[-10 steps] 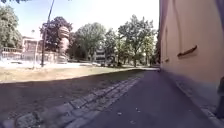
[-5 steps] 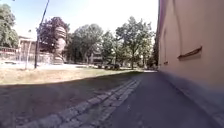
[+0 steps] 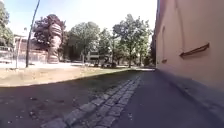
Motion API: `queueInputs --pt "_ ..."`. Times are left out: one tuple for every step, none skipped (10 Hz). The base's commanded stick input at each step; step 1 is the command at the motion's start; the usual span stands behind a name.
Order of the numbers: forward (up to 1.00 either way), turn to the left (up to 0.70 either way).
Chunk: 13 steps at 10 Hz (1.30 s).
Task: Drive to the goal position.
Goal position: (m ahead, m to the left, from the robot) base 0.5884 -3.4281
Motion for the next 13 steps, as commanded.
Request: queueInputs --pt "0.7 -0.14" --pt "0.7 -0.14" --pt "0.7 -0.14" --pt "0.7 -0.14" --pt "0.7 -0.14" --pt "0.7 -0.14" --pt "0.7 -0.14" --pt "0.7 -0.14" --pt "0.7 -0.14" --pt "0.7 -0.14" --pt "0.7 -0.14" --pt "0.7 -0.14" --pt "0.7 -0.14"
